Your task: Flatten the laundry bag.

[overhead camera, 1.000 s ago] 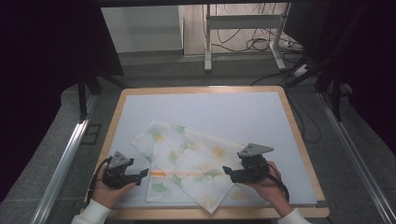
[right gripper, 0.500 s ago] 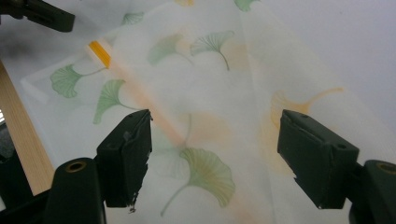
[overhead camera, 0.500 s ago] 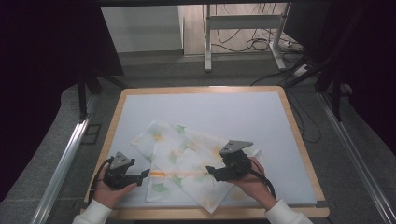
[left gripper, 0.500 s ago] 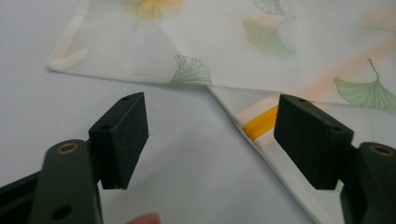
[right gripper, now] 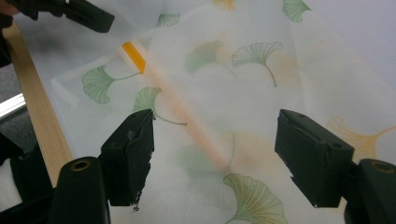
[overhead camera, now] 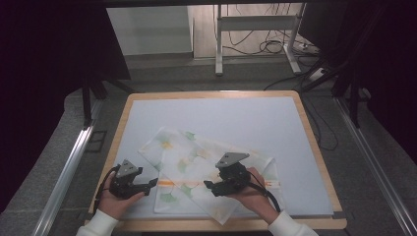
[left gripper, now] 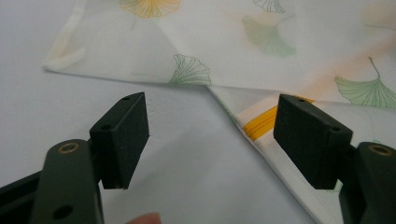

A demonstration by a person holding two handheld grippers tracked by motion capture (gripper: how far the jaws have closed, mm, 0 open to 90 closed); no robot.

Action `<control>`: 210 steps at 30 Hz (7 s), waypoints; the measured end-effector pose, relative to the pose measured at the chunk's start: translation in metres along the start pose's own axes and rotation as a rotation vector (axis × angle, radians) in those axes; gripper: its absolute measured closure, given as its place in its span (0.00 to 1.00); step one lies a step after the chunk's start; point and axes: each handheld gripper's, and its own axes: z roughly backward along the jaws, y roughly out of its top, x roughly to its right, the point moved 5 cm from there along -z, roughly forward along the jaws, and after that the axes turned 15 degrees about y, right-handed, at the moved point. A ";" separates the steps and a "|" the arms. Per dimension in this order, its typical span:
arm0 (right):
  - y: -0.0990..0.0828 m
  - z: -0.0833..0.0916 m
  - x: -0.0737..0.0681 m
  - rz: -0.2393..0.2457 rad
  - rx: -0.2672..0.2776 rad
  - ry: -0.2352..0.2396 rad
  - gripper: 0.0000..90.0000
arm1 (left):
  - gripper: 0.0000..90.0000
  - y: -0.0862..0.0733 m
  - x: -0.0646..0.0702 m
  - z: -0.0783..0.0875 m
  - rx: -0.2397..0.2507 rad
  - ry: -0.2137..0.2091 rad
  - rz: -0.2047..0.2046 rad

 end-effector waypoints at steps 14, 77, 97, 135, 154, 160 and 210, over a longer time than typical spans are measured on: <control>-0.012 -0.038 -0.024 0.038 -0.126 0.036 0.29 | 0.29 0.000 0.000 0.000 0.004 0.004 -0.006; -0.019 -0.059 -0.014 0.035 -0.226 -0.006 0.98 | 0.29 0.000 -0.001 0.002 0.022 0.014 -0.023; 0.023 -0.016 0.009 0.040 -0.063 -0.013 0.99 | 0.28 0.000 -0.001 0.001 0.023 0.017 -0.014; 0.037 0.020 0.073 -0.066 0.082 -0.076 0.99 | 0.28 -0.001 0.001 0.000 0.020 0.014 -0.027; 0.035 0.024 0.098 -0.113 0.121 -0.109 0.99 | 0.28 0.000 0.000 0.000 0.020 0.014 -0.027; 0.034 0.026 0.109 -0.134 0.132 -0.122 0.99 | 0.28 0.000 0.000 0.000 0.021 0.013 -0.026; 0.017 0.110 0.194 -0.293 0.399 -0.309 0.63 | 0.28 0.000 -0.001 0.000 0.017 0.016 -0.024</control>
